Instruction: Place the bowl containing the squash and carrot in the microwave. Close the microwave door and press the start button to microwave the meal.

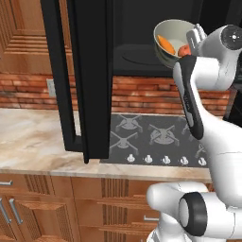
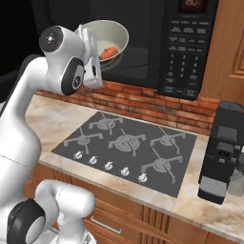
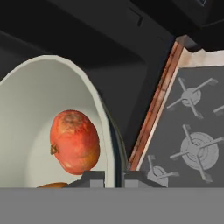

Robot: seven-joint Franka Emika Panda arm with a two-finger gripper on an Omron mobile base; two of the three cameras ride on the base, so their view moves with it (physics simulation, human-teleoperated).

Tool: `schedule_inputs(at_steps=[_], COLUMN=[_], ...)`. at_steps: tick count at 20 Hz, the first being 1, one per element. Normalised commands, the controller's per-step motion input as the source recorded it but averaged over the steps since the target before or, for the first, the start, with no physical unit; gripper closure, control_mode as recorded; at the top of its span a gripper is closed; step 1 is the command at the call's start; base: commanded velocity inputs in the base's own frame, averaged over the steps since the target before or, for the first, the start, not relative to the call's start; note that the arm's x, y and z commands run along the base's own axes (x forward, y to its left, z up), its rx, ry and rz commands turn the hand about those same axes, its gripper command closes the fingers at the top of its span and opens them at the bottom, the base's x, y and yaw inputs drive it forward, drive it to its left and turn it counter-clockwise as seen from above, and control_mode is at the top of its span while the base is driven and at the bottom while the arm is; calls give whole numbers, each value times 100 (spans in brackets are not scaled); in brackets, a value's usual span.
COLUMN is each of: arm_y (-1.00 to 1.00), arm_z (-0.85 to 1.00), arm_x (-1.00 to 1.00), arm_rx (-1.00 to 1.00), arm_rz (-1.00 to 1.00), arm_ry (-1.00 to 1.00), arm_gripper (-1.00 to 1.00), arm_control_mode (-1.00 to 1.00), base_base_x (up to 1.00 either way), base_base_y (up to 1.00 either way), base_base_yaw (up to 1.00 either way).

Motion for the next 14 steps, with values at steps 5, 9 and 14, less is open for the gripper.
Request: schedule_inputs(at_steps=[5,9,14], arm_y=[0,0,0], arm_z=[8,0,0], arm_x=[33,43,50], arm_rx=[2,0,0], arm_rz=[-2,0,0], arm_ry=[0,1,1], arm_gripper=[100,100,100], arm_control_mode=[-100,-100,-100], base_base_x=[0,0,0], base_base_y=[0,0,0], base_base_yaw=[0,0,0])
